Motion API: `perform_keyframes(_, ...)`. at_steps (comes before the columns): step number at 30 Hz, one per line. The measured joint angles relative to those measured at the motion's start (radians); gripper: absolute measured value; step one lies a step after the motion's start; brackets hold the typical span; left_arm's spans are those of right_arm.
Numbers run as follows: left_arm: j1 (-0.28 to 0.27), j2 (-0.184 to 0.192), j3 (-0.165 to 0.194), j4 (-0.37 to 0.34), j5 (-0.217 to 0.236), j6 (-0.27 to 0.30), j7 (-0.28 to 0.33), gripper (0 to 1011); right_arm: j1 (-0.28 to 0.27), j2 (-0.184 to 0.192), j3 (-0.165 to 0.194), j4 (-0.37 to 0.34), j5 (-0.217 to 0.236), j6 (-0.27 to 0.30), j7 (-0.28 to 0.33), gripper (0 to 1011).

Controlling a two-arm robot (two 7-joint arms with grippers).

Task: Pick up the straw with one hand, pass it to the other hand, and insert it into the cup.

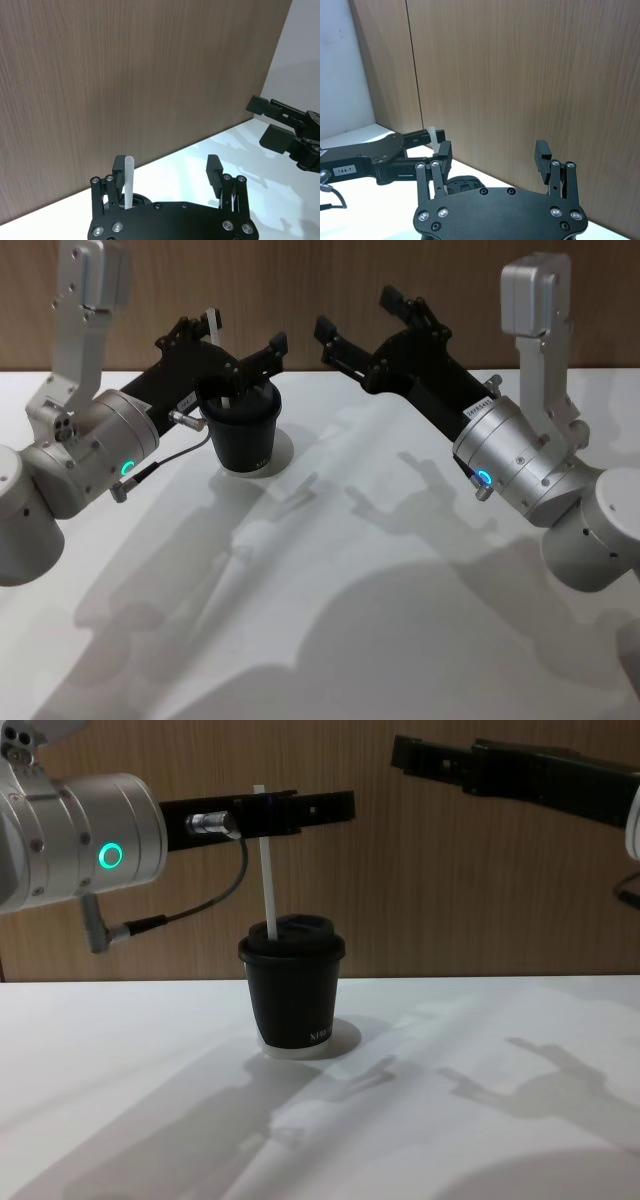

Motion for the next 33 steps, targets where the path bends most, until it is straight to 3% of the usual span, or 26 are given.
perform_keyframes(33,0.002,0.001,0.0,-0.003,-0.002,0.0,0.002,1003,0.002,-0.002,-0.003,0.003,0.002,-0.003,-0.002,1001)
